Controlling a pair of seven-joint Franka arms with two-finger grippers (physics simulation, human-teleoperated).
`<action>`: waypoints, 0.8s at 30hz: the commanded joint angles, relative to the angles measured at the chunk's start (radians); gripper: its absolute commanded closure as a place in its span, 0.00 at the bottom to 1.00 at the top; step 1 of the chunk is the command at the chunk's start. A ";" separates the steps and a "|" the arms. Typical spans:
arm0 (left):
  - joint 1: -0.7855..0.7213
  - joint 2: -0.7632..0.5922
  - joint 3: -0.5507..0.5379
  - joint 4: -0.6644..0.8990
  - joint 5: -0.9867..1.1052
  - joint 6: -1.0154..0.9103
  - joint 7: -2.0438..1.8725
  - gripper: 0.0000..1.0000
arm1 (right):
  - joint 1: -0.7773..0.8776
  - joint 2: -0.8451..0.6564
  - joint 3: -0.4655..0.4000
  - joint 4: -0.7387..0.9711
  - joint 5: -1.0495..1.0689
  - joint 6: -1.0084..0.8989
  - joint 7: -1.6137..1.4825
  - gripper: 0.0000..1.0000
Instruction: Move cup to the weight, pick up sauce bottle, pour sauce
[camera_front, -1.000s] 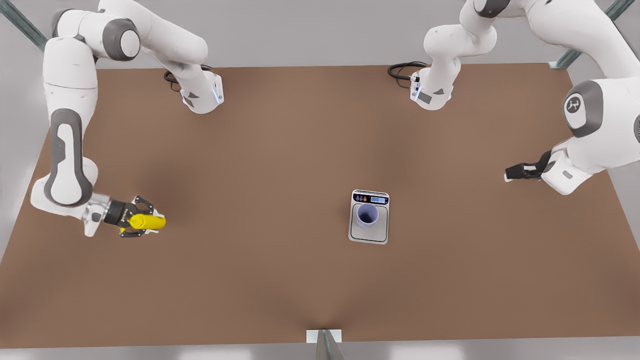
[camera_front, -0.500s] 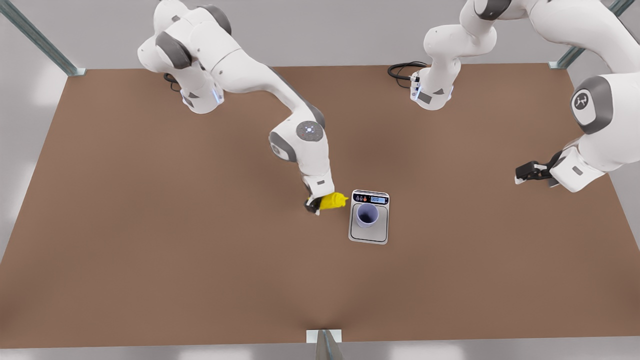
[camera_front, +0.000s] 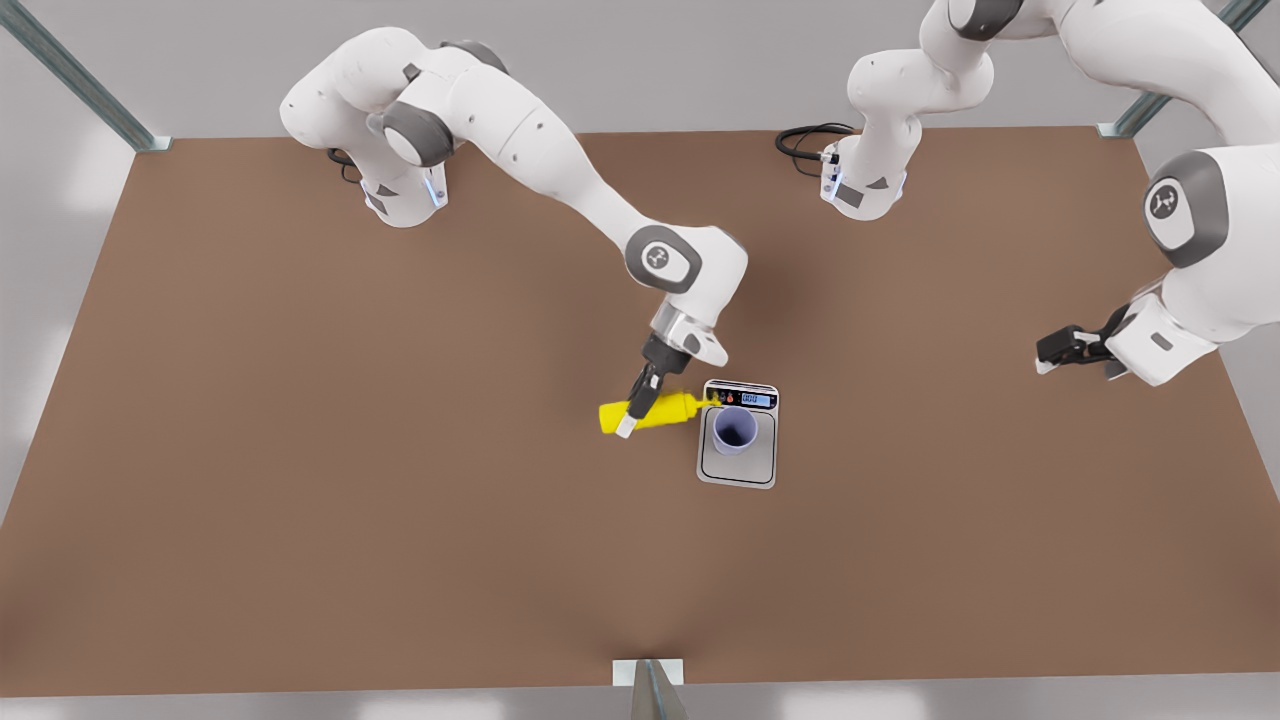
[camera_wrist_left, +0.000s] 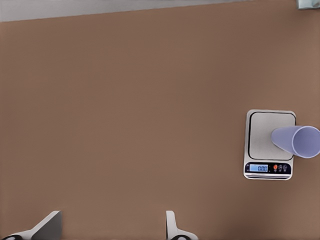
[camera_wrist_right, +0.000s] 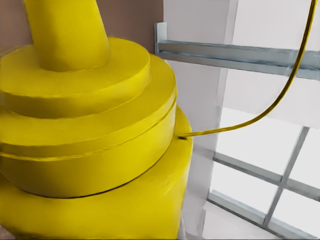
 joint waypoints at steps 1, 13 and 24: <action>-0.001 0.000 0.001 0.000 -0.002 -0.002 0.000 0.00 | 0.000 0.009 0.000 0.004 -0.025 -0.003 0.001 0.45; -0.001 -0.001 -0.001 0.014 0.001 0.003 -0.002 0.00 | 0.000 0.132 -0.005 0.113 -0.351 0.028 -0.214 0.45; -0.003 -0.001 -0.003 0.014 0.001 0.001 0.000 0.00 | 0.002 0.218 -0.006 0.173 -0.489 0.131 -0.277 0.45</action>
